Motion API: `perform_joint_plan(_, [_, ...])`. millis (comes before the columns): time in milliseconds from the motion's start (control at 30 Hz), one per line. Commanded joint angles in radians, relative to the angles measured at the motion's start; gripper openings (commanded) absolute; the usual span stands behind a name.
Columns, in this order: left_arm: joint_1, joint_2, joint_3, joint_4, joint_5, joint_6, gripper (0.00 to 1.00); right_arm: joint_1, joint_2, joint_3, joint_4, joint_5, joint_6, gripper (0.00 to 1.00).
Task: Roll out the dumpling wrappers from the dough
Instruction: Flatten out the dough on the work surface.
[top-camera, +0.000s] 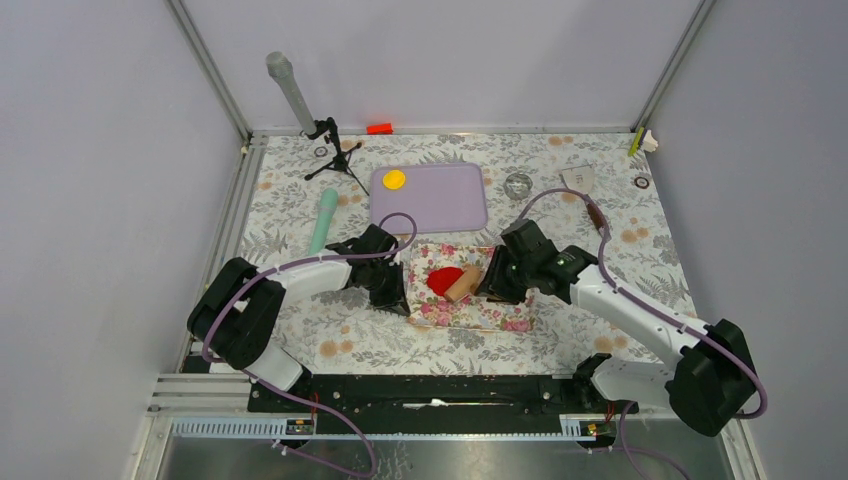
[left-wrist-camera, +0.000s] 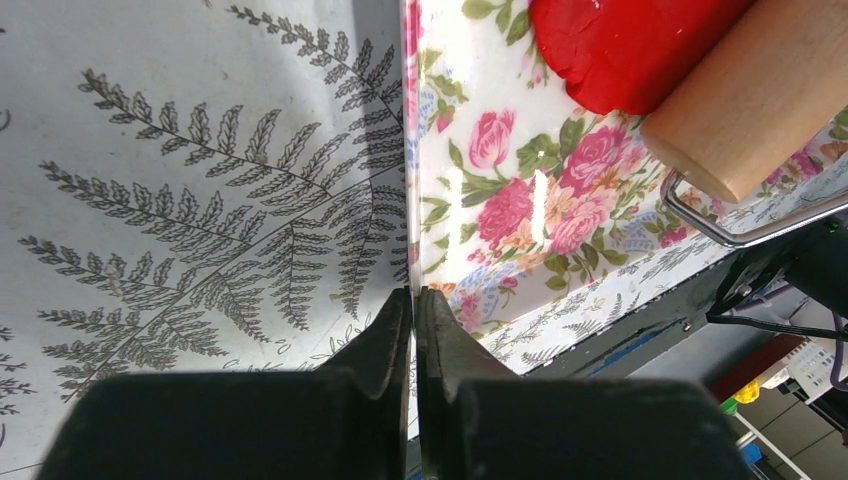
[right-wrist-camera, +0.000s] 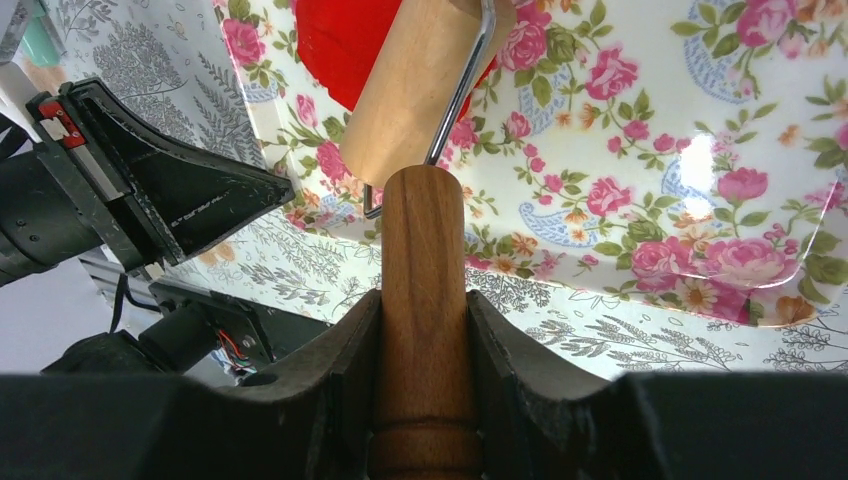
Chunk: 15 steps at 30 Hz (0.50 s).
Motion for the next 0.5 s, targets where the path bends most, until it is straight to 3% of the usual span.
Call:
perform_joint_plan(0, [-0.002,0.009,0.021,-0.031,-0.036,0.043,0.00,0.009,0.068,-0.032,-0.114,0.024,-0.047,0.00])
perform_joint_plan(200, [-0.002,0.012,0.011,-0.025,-0.030,0.034,0.00,0.007,0.228,-0.009,-0.011,0.042,-0.063,0.00])
perform_joint_plan(467, [-0.001,0.030,0.010,-0.021,-0.009,0.034,0.00,0.007,0.043,-0.046,-0.168,0.124,-0.077,0.00])
